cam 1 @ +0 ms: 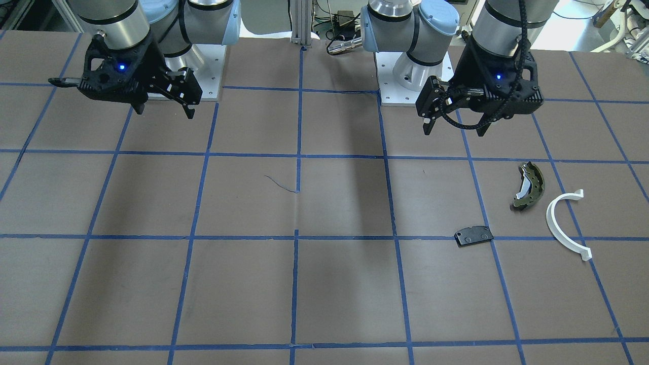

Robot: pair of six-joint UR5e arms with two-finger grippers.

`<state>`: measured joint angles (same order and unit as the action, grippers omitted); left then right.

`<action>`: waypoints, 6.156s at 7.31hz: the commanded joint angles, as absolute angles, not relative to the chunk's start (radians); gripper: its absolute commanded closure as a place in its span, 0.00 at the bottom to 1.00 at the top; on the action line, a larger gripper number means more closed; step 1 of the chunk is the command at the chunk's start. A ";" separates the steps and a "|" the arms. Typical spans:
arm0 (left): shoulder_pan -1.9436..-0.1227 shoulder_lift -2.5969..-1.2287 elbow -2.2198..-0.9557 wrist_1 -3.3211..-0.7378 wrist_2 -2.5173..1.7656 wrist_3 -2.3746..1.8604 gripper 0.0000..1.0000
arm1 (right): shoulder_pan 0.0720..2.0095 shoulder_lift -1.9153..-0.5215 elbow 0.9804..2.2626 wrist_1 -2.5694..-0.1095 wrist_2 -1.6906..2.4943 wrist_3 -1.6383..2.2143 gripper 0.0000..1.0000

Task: Place bearing gear from tray to pile

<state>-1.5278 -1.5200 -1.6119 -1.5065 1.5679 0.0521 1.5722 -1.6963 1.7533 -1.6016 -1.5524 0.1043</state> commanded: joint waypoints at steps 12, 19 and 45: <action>-1.528 -1.511 -1.621 -1.506 1.568 0.052 0.00 | 1.243 -1.689 1.752 -1.611 -1.637 -0.264 0.00; -1.528 -1.511 -1.621 -1.505 1.569 0.052 0.00 | 0.741 -1.363 1.712 -1.953 -1.615 -1.081 0.00; -1.526 -1.511 -1.621 -1.503 1.568 0.052 0.00 | 0.612 -0.957 1.565 -2.141 -1.605 -1.318 1.00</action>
